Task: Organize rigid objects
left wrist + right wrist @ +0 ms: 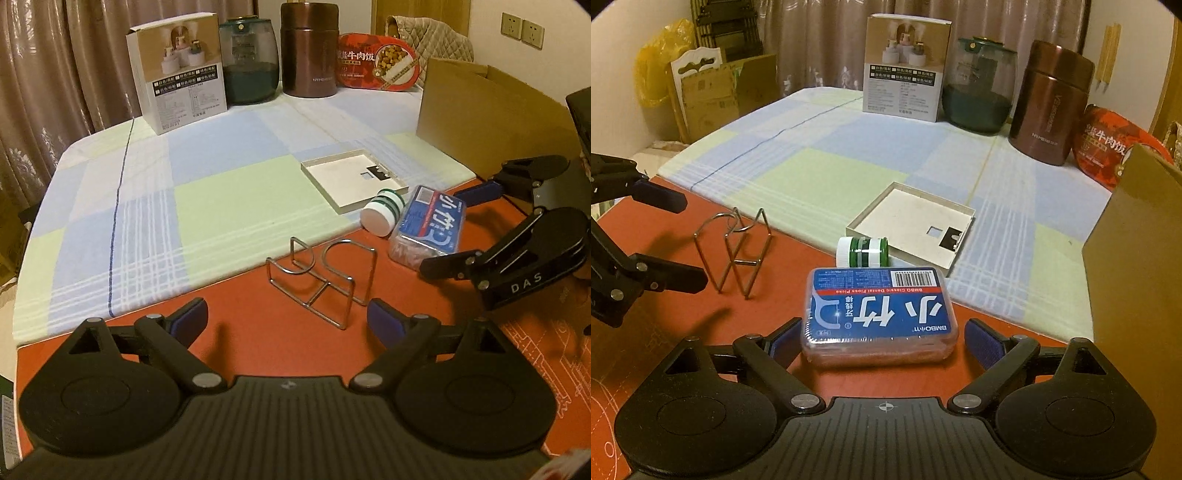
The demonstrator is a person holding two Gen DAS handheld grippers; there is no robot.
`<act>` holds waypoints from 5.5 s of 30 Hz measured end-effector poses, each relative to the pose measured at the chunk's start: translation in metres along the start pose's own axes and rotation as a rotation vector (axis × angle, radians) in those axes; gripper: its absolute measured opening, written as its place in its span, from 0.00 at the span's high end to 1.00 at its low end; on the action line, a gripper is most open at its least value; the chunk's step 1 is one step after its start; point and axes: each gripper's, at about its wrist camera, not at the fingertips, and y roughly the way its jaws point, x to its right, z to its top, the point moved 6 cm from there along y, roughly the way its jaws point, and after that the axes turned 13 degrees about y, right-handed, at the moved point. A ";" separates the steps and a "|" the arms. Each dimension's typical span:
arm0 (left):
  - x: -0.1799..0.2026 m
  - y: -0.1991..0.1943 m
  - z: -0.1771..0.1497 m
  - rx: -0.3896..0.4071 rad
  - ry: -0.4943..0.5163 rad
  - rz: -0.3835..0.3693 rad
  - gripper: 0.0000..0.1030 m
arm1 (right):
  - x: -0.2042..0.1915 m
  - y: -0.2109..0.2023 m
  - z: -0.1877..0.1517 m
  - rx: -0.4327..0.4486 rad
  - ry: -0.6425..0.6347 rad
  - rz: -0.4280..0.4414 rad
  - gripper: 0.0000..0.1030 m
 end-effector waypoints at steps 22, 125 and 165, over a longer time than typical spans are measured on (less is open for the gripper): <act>0.001 0.040 0.012 0.088 0.028 -0.127 0.20 | 0.015 -0.045 -0.022 0.030 0.215 -0.008 0.20; 0.219 -0.158 0.109 0.140 -0.191 0.004 0.32 | 0.124 -0.330 -0.068 0.269 0.412 -0.276 0.20; 0.252 -0.049 0.265 0.129 0.028 -0.085 0.32 | 0.234 -0.264 0.019 0.169 0.277 -0.273 0.20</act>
